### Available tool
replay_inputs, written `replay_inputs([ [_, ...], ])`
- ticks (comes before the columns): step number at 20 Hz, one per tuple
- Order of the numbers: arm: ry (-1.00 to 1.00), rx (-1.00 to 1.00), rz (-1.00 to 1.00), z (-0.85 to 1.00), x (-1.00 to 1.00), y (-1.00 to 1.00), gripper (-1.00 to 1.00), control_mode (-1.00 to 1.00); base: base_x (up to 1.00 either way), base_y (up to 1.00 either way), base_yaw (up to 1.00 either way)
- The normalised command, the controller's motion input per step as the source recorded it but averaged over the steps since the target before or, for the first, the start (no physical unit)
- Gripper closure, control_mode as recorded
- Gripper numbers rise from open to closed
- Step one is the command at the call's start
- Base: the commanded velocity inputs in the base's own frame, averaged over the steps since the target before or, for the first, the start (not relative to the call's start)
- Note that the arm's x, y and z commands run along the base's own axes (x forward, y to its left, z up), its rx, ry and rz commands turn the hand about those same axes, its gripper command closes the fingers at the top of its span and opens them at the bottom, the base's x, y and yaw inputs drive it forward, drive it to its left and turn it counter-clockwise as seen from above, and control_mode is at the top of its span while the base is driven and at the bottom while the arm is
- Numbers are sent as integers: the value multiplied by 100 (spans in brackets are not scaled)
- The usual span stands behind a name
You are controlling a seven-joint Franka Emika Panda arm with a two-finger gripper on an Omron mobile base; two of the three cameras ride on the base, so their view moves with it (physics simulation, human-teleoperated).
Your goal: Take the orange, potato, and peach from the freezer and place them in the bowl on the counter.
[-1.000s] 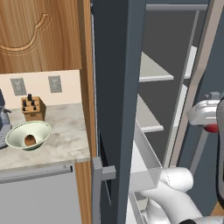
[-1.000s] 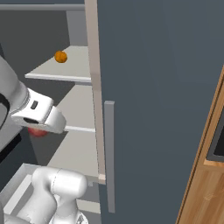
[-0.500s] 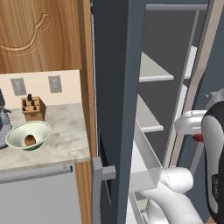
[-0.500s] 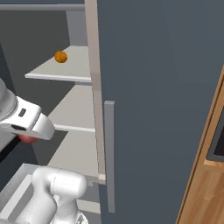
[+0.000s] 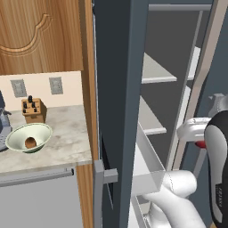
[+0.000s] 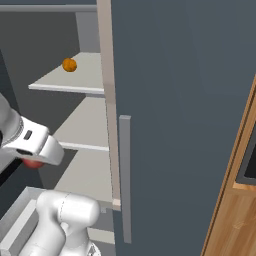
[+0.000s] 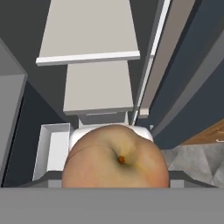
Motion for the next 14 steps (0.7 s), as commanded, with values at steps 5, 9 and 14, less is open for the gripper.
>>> replay_inputs([
  [5,0,0,0,-2,-1,0,100,100,-55,-5,3],
  [9,0,0,0,0,0,0,100,100,-100,-14,1],
  [14,0,0,0,0,0,0,100,100,-95,16,0],
])
